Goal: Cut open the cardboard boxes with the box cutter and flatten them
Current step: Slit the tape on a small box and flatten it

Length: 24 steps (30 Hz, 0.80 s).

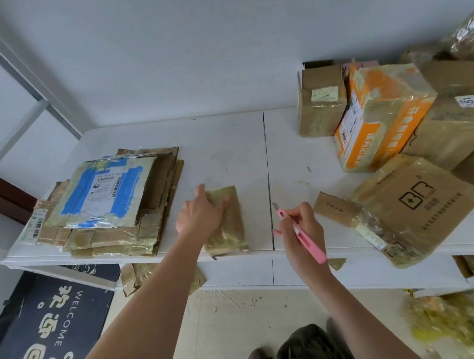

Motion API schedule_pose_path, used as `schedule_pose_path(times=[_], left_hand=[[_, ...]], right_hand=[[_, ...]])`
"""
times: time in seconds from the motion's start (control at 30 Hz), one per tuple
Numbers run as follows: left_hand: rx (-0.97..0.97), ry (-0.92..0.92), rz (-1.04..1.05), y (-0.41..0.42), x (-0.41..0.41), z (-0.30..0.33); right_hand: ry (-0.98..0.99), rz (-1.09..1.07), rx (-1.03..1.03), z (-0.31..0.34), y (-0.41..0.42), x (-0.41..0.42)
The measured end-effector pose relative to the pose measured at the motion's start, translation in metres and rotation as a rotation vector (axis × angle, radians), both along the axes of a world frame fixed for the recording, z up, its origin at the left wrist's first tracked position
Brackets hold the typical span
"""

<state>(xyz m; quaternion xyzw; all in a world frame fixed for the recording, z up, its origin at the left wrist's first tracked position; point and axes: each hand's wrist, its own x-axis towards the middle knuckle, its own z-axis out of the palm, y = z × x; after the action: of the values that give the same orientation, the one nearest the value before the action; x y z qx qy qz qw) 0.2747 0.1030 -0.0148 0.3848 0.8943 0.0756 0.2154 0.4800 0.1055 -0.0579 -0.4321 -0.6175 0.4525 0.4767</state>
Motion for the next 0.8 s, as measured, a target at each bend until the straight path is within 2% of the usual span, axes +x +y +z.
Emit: schedule_pose_path(times=[0.07, 0.17, 0.2, 0.27, 0.33, 0.4, 0.43, 0.5, 0.53, 0.57, 0.6, 0.67, 0.73, 0.8], left_hand=[[0.064, -0.179, 0.098, 0.004, 0.005, 0.0], [0.203, -0.589, 0.413, 0.009, 0.011, -0.004], [0.23, -0.68, 0.503, 0.01, 0.013, -0.005], [0.248, -0.751, 0.606, 0.009, 0.015, -0.005], [0.231, -0.741, 0.625, 0.004, 0.013, -0.003], [0.128, -0.592, 0.506, -0.004, 0.012, -0.001], [0.046, -0.411, 0.382, -0.009, 0.01, -0.001], [-0.046, 0.088, 0.126, -0.015, 0.007, -0.005], [-0.006, 0.268, 0.022, -0.015, 0.005, -0.005], [0.077, 0.343, -0.08, -0.013, 0.004, -0.006], [0.143, 0.327, -0.206, -0.01, 0.001, -0.01], [0.193, 0.126, -0.419, -0.004, -0.003, -0.018], [0.191, -0.071, -0.443, -0.004, -0.004, -0.027], [0.222, -0.114, -0.416, -0.006, -0.006, -0.036]], right_hand=[[0.019, -0.003, -0.023, -0.002, -0.004, -0.003], [0.086, -0.03, -0.019, -0.006, -0.007, -0.007], [0.101, -0.045, -0.017, -0.007, -0.008, -0.008], [0.107, -0.085, -0.009, -0.009, -0.009, -0.011], [0.114, -0.11, -0.011, -0.011, -0.009, -0.013], [0.13, -0.11, -0.03, -0.011, -0.006, -0.017], [0.14, -0.099, -0.037, -0.011, -0.003, -0.018], [0.172, -0.064, -0.059, -0.011, 0.004, -0.022], [0.188, -0.049, -0.076, -0.012, 0.008, -0.024], [0.202, -0.037, -0.095, -0.014, 0.011, -0.025], [0.214, -0.029, -0.112, -0.016, 0.015, -0.026], [0.212, -0.016, -0.123, -0.021, 0.021, -0.026], [0.181, 0.005, -0.111, -0.025, 0.027, -0.025], [0.162, 0.029, -0.11, -0.027, 0.032, -0.024]])
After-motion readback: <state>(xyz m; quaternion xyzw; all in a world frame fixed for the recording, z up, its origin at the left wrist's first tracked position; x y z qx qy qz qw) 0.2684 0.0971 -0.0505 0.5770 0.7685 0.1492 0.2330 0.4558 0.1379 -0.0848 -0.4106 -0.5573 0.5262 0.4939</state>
